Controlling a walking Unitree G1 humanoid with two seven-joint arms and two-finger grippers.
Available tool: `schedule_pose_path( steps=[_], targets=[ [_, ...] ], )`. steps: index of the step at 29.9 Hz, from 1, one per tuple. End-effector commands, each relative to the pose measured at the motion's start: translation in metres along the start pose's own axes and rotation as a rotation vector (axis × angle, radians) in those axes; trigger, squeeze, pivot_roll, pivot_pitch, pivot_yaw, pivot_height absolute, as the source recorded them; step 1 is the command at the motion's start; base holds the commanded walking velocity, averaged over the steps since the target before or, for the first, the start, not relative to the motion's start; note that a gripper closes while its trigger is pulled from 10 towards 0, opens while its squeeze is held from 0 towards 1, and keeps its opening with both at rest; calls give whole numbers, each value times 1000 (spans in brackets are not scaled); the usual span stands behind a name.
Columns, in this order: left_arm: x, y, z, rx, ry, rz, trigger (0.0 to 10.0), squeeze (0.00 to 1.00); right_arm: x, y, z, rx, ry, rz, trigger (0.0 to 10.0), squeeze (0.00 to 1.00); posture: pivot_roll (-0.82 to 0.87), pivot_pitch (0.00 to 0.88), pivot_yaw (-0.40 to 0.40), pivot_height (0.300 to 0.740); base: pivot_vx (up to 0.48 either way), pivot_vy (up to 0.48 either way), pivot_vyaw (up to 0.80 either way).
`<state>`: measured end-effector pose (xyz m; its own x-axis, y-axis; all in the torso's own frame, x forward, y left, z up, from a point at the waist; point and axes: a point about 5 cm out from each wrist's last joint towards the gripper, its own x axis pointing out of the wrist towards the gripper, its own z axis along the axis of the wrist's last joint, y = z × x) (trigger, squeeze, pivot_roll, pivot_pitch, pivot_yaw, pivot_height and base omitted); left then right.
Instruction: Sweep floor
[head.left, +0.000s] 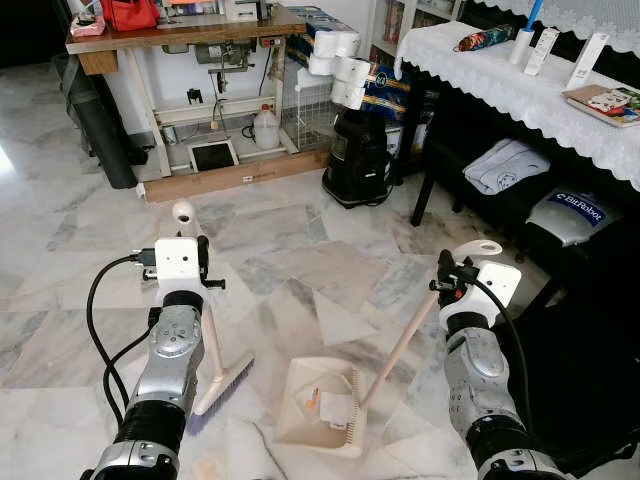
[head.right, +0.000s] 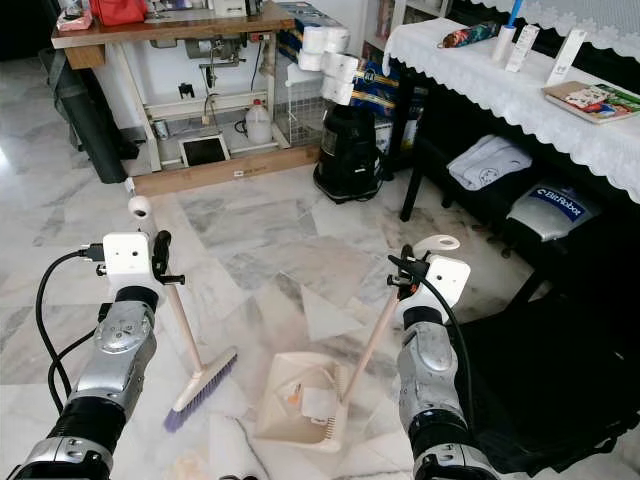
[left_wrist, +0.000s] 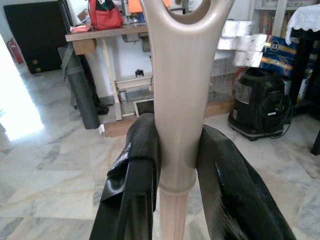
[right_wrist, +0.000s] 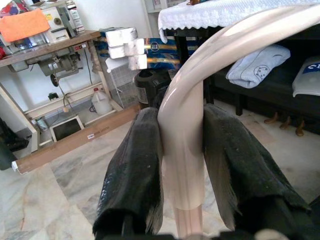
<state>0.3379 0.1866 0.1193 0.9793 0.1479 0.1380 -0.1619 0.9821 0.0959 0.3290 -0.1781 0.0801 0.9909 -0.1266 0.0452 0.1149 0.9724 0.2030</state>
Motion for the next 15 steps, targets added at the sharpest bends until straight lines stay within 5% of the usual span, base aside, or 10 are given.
schedule_pose_path(
  steps=[1, 7, 15],
  targets=[
    [6, -8, 12, 2, -59, -26, 10000, 0, 5, 3, 14, 8, -76, 5, 10000, 0, 24, 0, 9, 740, 0, 0, 0],
    [6, -14, 17, 17, -80, -62, 10000, 0, 4, -5, 18, -1, -95, -22, 10000, 0, 19, 0, 22, 740, 0, 0, 0],
    [5, 1, 14, 11, -71, 9, 10000, 0, 4, -13, 19, -29, -93, -34, 10000, 0, 39, 0, -7, 740, 0, 0, 0]
  ],
)
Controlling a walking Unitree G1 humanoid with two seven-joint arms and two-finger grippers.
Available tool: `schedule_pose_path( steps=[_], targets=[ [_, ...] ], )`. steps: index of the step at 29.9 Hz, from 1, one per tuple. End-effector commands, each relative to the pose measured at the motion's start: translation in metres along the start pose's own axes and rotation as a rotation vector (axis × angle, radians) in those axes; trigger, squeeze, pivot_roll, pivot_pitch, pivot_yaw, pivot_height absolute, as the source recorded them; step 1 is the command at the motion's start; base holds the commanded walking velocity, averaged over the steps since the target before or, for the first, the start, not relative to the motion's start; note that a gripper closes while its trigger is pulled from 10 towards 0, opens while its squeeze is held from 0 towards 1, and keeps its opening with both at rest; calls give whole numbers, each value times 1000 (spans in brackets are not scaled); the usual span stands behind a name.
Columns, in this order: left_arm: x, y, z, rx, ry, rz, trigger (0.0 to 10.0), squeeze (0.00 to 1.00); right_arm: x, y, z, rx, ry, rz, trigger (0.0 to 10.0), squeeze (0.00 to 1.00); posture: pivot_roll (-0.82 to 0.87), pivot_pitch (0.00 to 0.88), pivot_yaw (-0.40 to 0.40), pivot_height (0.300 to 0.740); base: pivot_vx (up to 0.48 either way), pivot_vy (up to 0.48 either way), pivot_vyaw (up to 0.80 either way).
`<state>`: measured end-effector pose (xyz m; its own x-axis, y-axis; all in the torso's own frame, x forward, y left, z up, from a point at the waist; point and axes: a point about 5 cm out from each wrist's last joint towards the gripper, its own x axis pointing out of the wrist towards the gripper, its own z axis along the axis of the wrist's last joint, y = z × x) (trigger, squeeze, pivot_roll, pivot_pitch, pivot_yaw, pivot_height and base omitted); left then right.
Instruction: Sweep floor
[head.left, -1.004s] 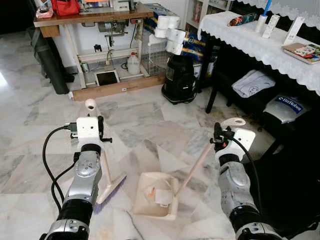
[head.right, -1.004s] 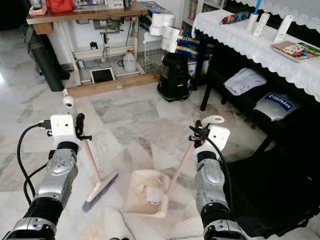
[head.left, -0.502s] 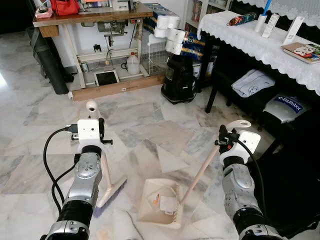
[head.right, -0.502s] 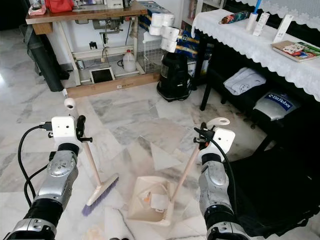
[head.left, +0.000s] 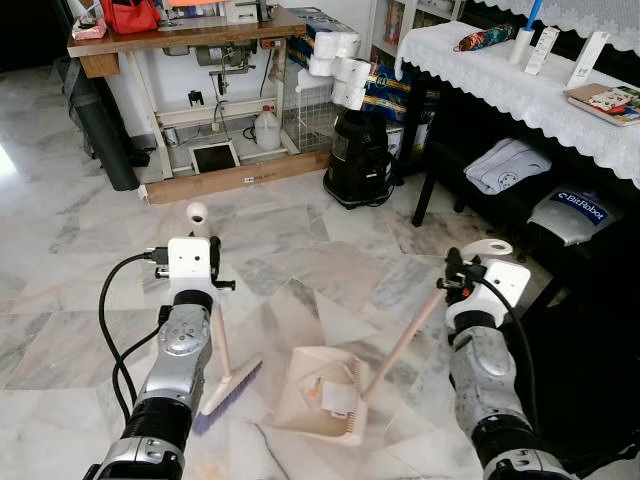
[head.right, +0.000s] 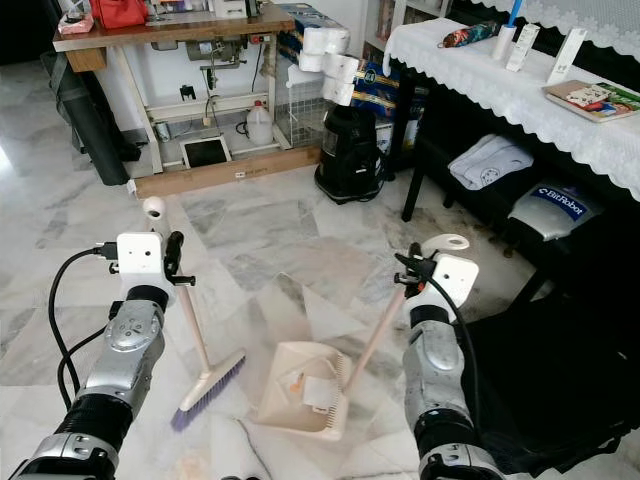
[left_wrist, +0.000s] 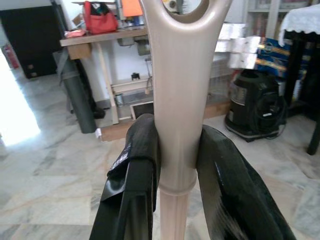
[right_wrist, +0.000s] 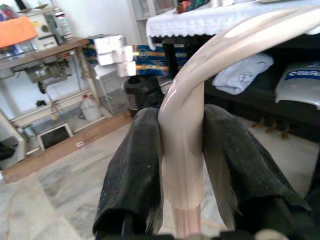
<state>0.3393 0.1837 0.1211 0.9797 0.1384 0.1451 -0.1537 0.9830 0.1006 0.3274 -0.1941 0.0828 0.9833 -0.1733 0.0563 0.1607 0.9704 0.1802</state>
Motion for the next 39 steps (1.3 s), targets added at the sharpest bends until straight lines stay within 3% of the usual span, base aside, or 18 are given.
schedule_pose_path(
  steps=[1, 10, 16, 24, 39],
  targets=[
    [3, 5, 11, 8, -62, 23, 10000, 0, 3, 3, 14, -5, -73, 15, 10000, 0, 43, 0, -13, 740, 0, 0, 0],
    [1, 7, 7, 6, -37, 50, 10000, 0, 8, 7, 17, 8, -71, 25, 10000, 0, 56, 0, -22, 740, 0, 0, 0],
    [0, 9, 8, 8, -36, 54, 10000, 0, 5, 12, 13, -29, -68, 45, 10000, 0, 58, 0, -16, 740, 0, 480, 335],
    [1, 7, 9, 9, -41, 51, 10000, 0, 5, 12, 12, 8, -62, 39, 10000, 0, 62, 0, -19, 740, 0, 450, 200],
    [1, 9, 12, 17, -51, 58, 10000, 0, 7, 20, 15, 1, -74, 74, 10000, 0, 75, 0, -21, 740, 0, 0, 53]
  ],
)
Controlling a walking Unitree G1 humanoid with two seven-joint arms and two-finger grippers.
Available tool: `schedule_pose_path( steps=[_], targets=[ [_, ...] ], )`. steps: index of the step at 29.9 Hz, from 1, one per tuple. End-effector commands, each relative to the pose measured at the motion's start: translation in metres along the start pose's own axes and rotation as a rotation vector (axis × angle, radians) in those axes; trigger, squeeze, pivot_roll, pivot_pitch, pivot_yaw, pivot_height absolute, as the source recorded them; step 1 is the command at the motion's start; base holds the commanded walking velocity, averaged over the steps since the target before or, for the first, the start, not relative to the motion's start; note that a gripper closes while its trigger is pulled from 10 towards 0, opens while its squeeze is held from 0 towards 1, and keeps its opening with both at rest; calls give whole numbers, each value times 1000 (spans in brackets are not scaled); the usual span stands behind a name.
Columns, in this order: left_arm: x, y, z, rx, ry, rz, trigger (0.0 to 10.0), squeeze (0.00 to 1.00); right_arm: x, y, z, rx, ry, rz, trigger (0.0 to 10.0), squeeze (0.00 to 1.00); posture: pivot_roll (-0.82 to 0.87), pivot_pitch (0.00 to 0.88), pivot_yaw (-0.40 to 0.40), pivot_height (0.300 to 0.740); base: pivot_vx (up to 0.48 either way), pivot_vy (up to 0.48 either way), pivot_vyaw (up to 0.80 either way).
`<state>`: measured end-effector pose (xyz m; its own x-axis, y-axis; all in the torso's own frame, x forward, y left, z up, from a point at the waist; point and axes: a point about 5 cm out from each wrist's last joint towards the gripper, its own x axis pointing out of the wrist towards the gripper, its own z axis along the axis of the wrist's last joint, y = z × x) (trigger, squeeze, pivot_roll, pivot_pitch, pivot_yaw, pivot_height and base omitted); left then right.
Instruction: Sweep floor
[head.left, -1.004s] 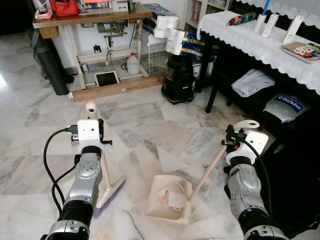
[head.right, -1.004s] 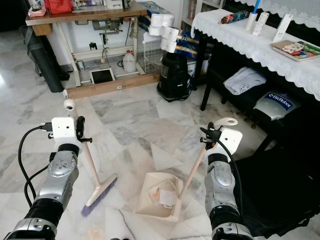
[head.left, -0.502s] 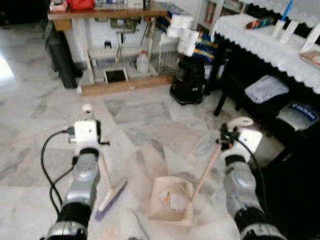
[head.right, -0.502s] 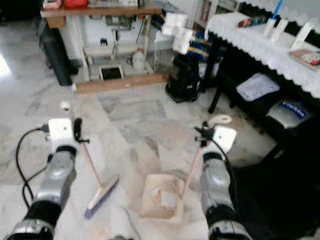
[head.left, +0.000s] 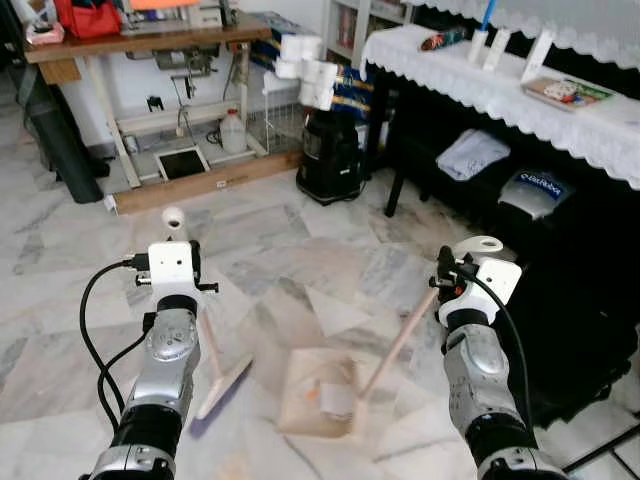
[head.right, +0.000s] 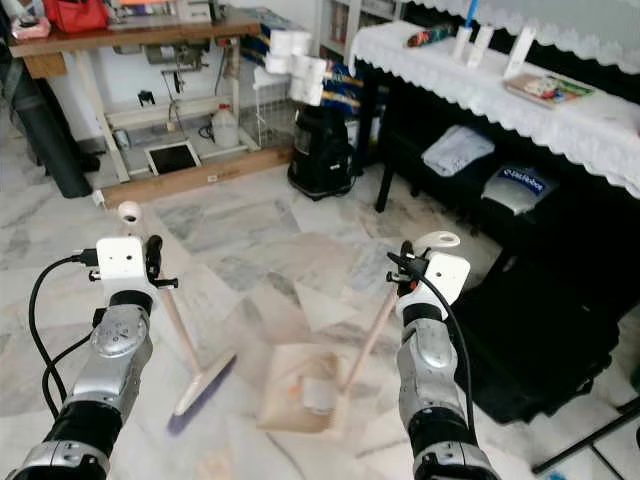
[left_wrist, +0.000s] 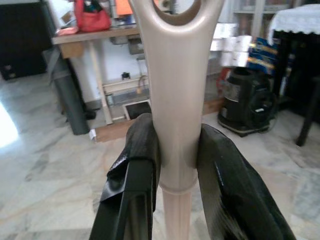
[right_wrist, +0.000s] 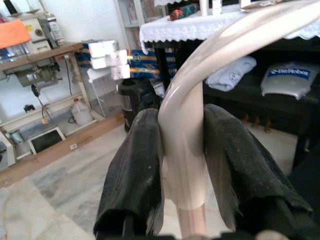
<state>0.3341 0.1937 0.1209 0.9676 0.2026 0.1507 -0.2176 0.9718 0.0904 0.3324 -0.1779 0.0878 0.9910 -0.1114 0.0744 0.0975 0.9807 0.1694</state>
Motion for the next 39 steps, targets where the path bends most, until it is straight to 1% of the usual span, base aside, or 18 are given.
schedule_pose_path(
  steps=[1, 15, 27, 34, 39],
  targets=[
    [4, -3, 12, 16, -53, -8, 10000, 0, 5, 2, 13, 4, -66, 9, 10000, 0, 75, 0, -20, 740, 0, 0, 800],
    [7, -3, 16, 33, -55, -22, 10000, 0, 3, 4, 10, 18, -59, 0, 10000, 0, 74, 0, -4, 740, 0, 0, 800],
    [6, -5, 15, 37, -52, -27, 10000, 0, 2, 4, 7, 19, -50, 0, 10000, 0, 76, 0, -11, 740, 0, 0, 783],
    [4, -8, 13, 16, -52, -26, 10000, 0, 4, -3, 10, 27, -49, -13, 10000, 0, 74, 0, -25, 740, 0, 0, 0],
    [6, -9, 14, 16, -61, -35, 10000, 0, 7, 0, 11, 32, -43, 0, 10000, 0, 76, 0, -35, 740, 0, 0, 0]
  ],
)
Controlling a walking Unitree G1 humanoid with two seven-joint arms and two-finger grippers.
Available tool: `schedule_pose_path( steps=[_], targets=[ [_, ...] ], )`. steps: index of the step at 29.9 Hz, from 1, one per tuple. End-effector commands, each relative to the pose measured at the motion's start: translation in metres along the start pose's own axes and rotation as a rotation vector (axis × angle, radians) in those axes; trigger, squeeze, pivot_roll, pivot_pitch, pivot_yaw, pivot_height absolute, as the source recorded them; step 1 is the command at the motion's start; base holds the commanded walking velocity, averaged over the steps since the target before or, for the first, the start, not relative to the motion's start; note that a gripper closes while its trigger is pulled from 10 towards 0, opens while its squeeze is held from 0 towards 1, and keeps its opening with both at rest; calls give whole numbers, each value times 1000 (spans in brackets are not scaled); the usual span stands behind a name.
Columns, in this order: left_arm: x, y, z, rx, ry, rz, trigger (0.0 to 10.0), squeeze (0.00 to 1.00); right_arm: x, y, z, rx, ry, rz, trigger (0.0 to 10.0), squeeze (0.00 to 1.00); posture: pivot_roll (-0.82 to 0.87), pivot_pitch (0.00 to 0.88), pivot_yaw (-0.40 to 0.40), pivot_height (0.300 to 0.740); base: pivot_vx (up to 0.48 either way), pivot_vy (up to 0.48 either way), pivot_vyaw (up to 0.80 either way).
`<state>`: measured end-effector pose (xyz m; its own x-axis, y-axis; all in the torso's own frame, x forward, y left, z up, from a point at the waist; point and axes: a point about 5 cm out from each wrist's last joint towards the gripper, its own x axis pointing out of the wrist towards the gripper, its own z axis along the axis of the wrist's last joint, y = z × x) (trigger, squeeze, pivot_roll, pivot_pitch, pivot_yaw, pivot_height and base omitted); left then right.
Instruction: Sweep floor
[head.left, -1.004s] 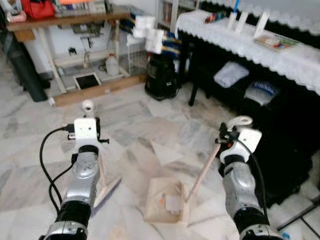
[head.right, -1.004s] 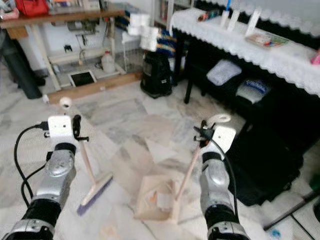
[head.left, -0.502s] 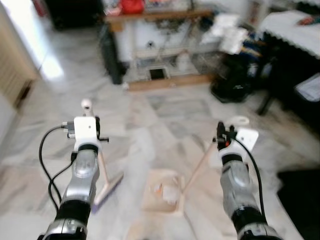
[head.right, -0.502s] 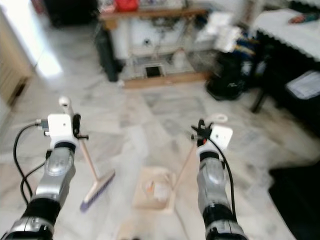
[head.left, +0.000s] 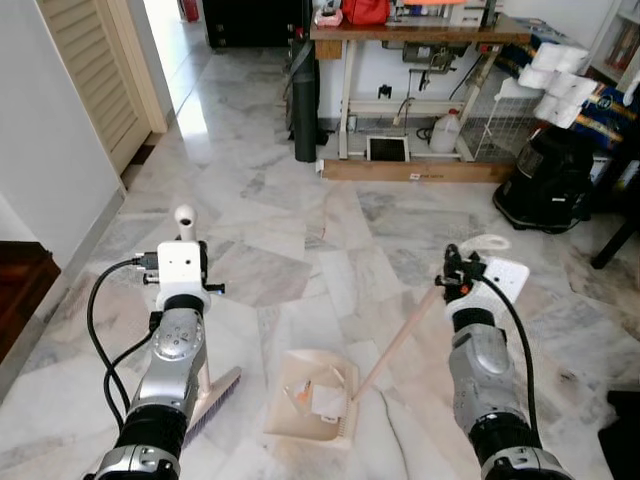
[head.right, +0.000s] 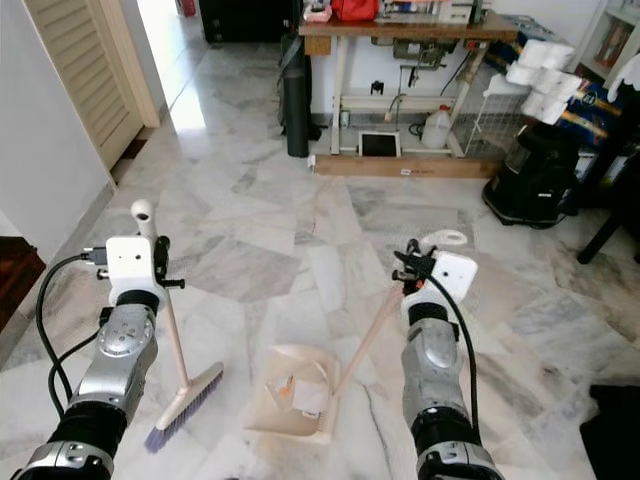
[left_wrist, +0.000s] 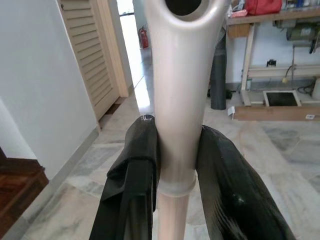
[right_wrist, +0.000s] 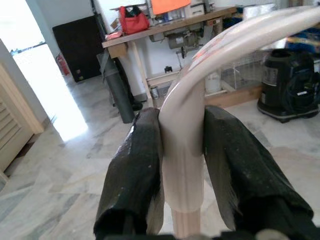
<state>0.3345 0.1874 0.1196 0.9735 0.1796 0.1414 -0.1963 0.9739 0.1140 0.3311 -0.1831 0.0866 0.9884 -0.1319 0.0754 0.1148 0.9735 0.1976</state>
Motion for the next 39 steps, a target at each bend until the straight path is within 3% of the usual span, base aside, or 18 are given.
schedule_pose_path(
  steps=[1, 30, 39],
  targets=[
    [7, -2, 15, -3, -68, -10, 10000, 0, 8, 7, 11, 5, -37, 24, 10000, 0, 76, 0, -35, 740, 0, 0, 0],
    [2, -10, 11, -29, -66, -29, 10000, 0, 9, 6, 12, -8, -32, 39, 10000, 0, 73, 0, -55, 740, 0, 0, 0],
    [1, -10, 10, -36, -61, -21, 10000, 0, 8, 3, 11, -14, -27, 34, 10000, 0, 71, 0, -58, 740, -277, 0, 0]
  ],
)
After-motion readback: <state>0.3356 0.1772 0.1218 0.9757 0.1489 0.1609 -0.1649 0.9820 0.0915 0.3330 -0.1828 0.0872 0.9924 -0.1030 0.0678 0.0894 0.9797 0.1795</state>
